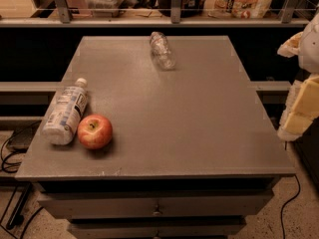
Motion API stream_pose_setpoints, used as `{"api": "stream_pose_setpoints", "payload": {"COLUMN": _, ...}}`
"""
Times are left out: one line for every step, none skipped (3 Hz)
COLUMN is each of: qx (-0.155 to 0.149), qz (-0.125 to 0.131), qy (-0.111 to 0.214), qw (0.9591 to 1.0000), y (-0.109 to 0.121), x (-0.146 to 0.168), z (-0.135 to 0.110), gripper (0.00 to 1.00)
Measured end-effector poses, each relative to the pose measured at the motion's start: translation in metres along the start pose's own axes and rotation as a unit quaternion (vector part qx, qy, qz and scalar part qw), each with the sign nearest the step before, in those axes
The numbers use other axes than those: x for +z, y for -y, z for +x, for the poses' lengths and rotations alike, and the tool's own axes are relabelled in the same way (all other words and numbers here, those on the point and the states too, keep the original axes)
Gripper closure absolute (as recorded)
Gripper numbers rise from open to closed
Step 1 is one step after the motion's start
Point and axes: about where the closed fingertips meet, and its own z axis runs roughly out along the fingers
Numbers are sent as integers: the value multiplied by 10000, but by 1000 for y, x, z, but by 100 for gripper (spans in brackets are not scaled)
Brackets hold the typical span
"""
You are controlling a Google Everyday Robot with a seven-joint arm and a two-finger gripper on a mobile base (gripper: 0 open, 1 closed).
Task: Pick water bottle
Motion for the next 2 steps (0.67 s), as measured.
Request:
{"api": "stream_pose_setpoints", "payload": {"qx": 0, "qz": 1, "qy": 0, "qw": 10000, "y": 0, "x": 0, "z": 0, "gripper": 0}}
{"api": "stream_pose_setpoints", "payload": {"qx": 130, "qz": -22, "qy": 399, "qw": 9991, "y": 4, "x": 2, "z": -3, "gripper": 0}}
